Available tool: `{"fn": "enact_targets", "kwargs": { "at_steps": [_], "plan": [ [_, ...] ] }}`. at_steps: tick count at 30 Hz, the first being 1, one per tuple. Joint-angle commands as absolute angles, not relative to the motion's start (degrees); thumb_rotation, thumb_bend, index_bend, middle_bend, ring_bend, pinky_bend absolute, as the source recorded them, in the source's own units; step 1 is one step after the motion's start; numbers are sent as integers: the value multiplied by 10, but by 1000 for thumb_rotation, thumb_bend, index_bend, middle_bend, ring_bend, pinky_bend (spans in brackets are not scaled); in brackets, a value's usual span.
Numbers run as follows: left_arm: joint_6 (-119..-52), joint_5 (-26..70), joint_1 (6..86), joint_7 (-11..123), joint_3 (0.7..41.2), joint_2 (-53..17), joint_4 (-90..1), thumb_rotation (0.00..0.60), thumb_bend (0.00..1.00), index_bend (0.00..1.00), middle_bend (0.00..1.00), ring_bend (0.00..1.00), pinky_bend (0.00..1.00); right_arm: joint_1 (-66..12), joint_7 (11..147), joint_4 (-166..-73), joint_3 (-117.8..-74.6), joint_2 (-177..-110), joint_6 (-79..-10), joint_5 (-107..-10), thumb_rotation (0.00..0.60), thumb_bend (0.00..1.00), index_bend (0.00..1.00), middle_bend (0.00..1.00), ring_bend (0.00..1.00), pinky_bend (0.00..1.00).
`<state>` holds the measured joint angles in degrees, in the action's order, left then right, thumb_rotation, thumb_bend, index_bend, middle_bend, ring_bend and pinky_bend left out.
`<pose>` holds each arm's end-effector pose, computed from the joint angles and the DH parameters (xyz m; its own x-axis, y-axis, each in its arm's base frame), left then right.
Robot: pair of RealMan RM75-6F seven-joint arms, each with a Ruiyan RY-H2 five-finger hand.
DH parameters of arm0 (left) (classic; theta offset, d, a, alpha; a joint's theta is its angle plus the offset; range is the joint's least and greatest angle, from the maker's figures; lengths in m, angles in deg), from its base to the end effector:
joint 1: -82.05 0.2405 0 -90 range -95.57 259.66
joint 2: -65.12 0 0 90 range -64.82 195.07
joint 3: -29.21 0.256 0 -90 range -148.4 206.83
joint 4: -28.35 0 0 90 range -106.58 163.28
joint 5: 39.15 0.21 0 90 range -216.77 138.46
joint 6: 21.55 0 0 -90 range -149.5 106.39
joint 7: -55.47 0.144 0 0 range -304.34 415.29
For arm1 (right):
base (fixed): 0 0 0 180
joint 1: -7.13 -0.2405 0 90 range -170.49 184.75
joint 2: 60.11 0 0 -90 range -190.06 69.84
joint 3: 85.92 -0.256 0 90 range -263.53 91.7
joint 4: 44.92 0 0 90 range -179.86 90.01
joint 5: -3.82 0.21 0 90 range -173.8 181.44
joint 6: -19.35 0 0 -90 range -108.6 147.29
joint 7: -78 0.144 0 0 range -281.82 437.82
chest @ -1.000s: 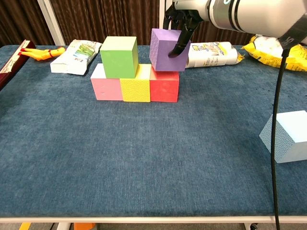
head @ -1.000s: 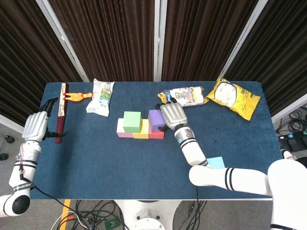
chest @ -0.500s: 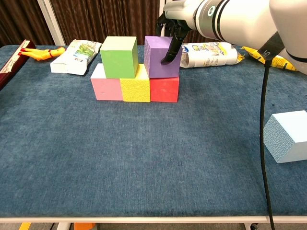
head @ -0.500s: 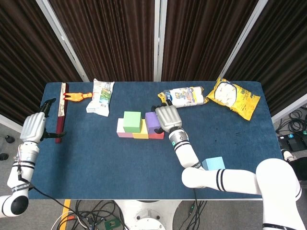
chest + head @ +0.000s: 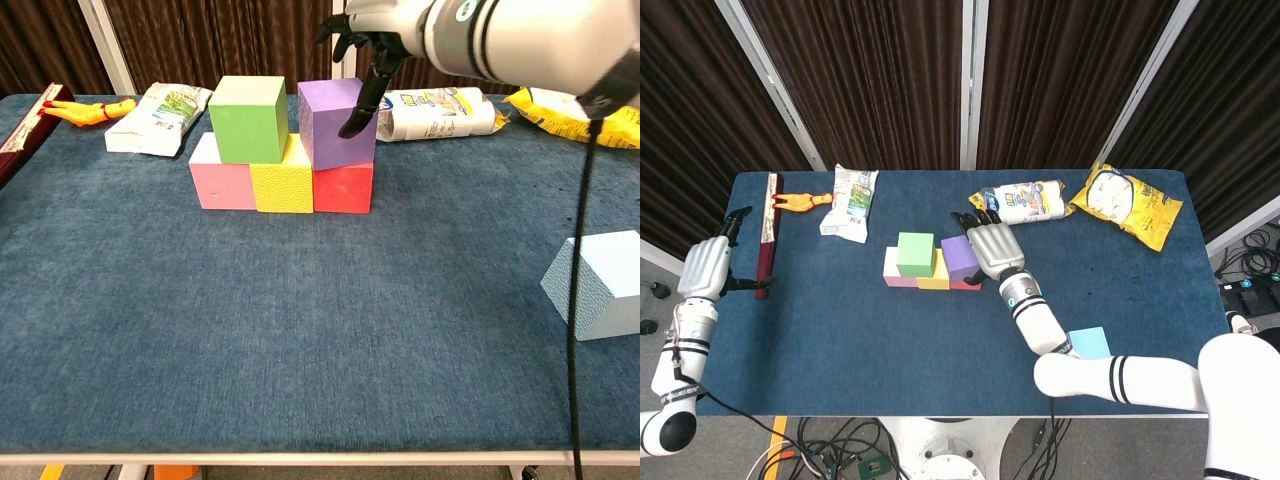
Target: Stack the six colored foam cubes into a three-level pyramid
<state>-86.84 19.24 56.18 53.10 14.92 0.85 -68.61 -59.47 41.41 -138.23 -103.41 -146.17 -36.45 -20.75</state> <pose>-0.2532 0.3186 0.1504 0.1155 0.0650 0.9912 0.9910 0.0611 -0.1195 -0.0197 -0.3891 -0.0031 0.4020 -0.3290 0.8545 -0.8997 -0.3154 0.3018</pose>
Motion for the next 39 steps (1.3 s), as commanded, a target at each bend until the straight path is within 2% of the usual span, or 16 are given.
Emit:
{"fn": "enact_targets", "kwargs": {
  "at_steps": [1,5,11,21,28,34,39],
  "plan": [
    [-867,192,561,535,149,9,-686,600,10,75,79,121,312,-571,450,-1393,-1023,-1433,-334,-247,600,0,10,89,21,0],
    [-867,190,561,541,147,10,-691,600,10,76,79,121,312,-558,481,-1373,-1011,-1422,-301,-285,600,0,105,87,15,0],
    [-868,185,560,550,145,10,-696,600,11,76,78,121,312,-553,513,-1332,-996,-1427,-263,-318,600,0,141,87,14,0],
    [-866,179,562,549,142,10,-695,600,11,76,78,121,312,-545,577,-1280,-999,-1456,-244,-360,600,0,239,116,15,0],
    [-863,178,562,542,140,9,-689,600,10,75,78,121,312,-539,608,-1262,-1006,-1475,-247,-376,600,11,336,135,20,0],
    [-864,180,564,537,139,8,-687,600,10,76,78,122,312,-535,616,-1251,-1010,-1490,-265,-384,600,73,468,170,34,0],
    [-863,181,565,535,139,8,-686,600,10,76,78,122,312,-529,621,-1255,-1014,-1487,-272,-383,600,90,493,175,35,0]
  ]
}}
